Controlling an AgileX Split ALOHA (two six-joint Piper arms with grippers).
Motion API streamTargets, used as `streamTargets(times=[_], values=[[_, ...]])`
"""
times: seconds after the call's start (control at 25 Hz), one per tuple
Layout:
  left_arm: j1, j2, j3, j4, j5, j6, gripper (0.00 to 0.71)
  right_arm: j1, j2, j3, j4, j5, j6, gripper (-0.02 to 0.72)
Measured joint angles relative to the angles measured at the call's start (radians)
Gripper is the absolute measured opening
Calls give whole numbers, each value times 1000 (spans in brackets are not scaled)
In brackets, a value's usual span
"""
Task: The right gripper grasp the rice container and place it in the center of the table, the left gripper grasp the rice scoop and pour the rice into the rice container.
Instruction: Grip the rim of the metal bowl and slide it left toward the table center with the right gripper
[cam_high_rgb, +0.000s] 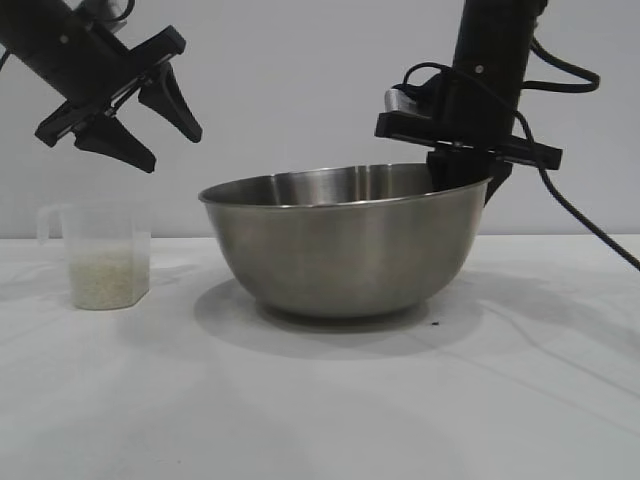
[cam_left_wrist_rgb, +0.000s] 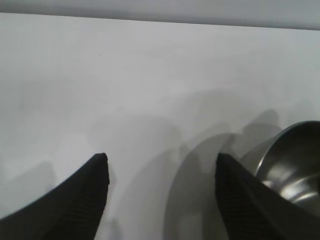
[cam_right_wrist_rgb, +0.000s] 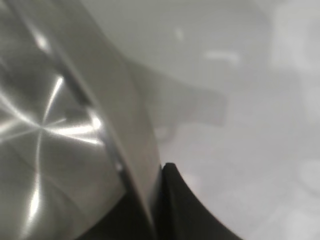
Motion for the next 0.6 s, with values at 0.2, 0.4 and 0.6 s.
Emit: streamTargets(times=[0.2, 0.4, 0.6], values=[[0, 0, 0, 0, 0, 0, 398, 2, 0, 0, 20, 0, -2, 0], [0, 0, 0, 0, 0, 0, 398, 2, -8, 0, 48, 0, -2, 171], [0, 0, 0, 0, 0, 0, 398, 2, -14, 0, 11, 0, -2, 397]])
